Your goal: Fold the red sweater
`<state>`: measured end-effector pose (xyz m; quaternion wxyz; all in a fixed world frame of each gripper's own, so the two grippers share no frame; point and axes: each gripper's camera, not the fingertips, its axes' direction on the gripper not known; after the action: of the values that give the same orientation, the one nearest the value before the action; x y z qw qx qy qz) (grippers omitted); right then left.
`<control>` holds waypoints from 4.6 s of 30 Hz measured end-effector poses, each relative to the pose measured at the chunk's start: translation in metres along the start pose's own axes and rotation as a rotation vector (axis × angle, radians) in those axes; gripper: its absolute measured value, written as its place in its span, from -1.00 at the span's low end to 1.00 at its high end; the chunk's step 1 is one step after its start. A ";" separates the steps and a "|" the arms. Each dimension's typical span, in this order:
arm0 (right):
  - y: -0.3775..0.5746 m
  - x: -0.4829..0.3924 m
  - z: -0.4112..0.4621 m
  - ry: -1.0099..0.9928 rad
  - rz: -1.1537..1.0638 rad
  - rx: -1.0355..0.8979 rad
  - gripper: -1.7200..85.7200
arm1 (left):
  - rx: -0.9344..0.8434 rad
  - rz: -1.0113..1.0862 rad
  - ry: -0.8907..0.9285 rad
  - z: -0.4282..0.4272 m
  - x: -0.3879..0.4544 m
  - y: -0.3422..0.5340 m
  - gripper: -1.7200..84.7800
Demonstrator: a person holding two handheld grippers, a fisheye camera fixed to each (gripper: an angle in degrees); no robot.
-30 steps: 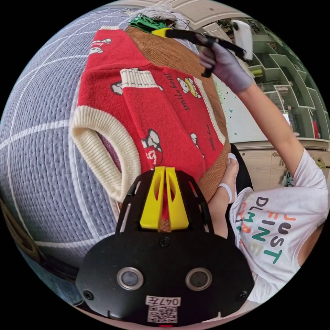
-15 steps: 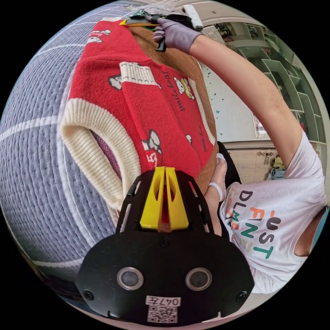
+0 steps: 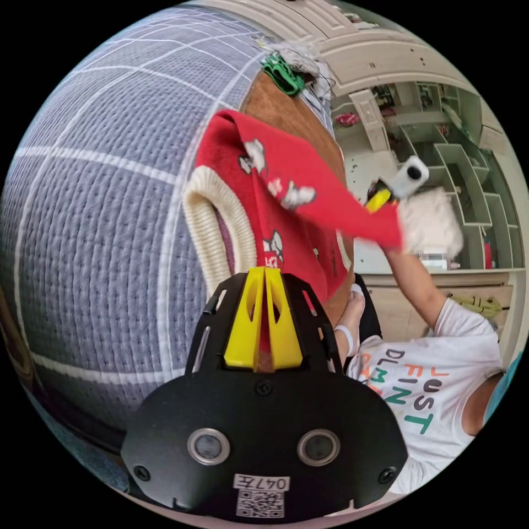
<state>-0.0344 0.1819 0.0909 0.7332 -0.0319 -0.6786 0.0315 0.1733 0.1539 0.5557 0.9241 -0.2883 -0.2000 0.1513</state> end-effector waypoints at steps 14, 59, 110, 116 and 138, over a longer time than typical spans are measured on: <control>-0.051 -0.179 0.053 0.449 -0.212 -0.292 -0.74 | 0.159 -0.057 -0.214 -0.030 0.008 0.098 -0.98; -0.098 -0.215 0.014 0.744 0.041 -0.046 -0.89 | 0.143 -0.216 -0.095 0.027 -0.129 0.156 -0.80; 0.117 -0.310 -0.100 0.433 0.577 0.392 -0.98 | 0.000 0.070 -0.129 -0.049 -0.030 0.068 -0.81; -0.012 -0.296 0.032 0.382 0.322 0.029 -0.98 | 0.434 -0.233 -0.004 -0.174 -0.133 0.161 -0.80; -0.133 -0.334 0.006 0.406 0.037 -0.015 -0.88 | 0.247 -0.122 -0.026 -0.171 -0.090 0.085 -0.73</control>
<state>-0.0661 0.0196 -0.2280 0.8539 -0.0554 -0.5164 0.0327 0.1591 0.1043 0.3509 0.9573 -0.1577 -0.2092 0.1221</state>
